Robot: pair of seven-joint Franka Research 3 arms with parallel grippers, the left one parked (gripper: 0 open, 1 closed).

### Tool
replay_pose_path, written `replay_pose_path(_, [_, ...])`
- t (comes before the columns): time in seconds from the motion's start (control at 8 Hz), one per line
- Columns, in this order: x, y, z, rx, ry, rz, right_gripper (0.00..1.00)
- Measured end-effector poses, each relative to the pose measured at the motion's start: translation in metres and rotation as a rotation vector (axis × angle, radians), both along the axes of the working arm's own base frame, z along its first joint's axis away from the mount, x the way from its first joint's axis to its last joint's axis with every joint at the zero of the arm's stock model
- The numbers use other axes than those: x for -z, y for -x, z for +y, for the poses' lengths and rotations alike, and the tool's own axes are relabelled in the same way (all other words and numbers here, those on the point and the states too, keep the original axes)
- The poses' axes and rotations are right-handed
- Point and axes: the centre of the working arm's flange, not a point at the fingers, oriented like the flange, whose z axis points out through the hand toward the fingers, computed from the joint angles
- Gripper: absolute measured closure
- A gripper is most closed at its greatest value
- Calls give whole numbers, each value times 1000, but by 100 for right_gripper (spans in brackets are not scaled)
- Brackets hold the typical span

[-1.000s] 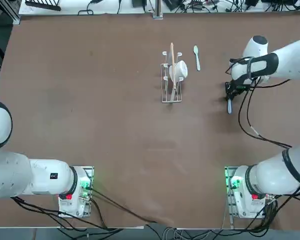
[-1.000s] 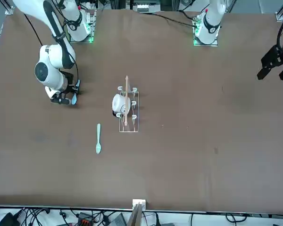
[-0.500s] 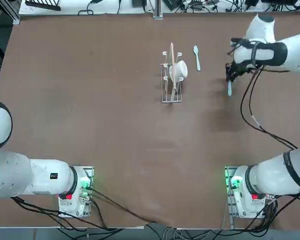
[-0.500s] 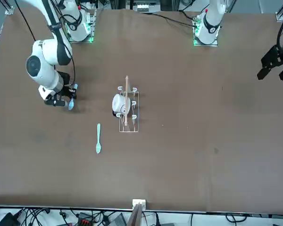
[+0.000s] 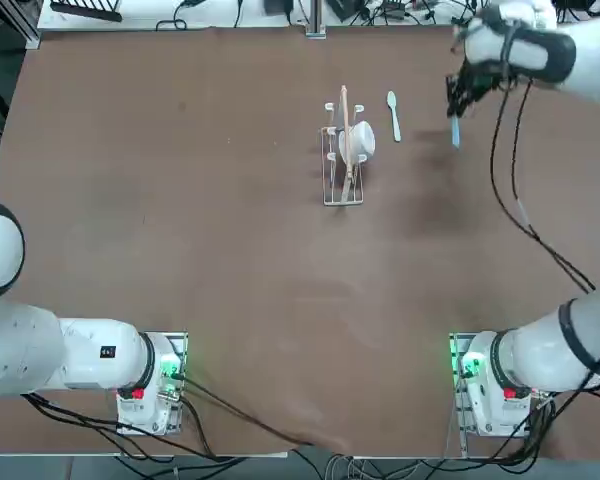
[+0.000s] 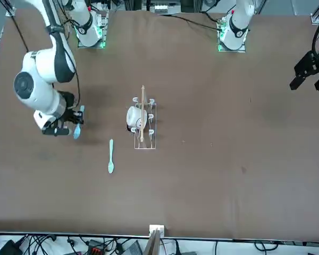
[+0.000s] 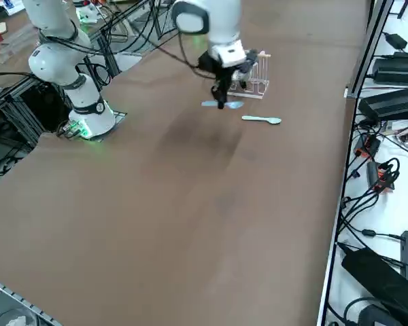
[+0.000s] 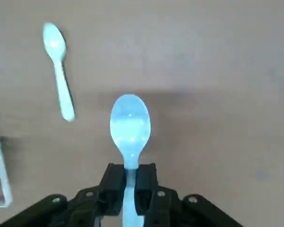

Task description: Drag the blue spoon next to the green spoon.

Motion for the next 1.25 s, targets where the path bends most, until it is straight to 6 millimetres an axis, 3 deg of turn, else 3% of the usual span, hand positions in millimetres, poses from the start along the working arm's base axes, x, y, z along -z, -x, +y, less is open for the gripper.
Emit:
replay_pose_path(0.25, [8, -46, 7, -21, -6, -8, 85])
replay_pose_path(0.5, [43, -74, 20, -71, -9, 7, 85])
replay_pose_path(0.88, [82, -97, 41, -96, -11, 14, 85])
replay_pose_path(1.25, [124, -103, 45, -98, -8, 19, 85])
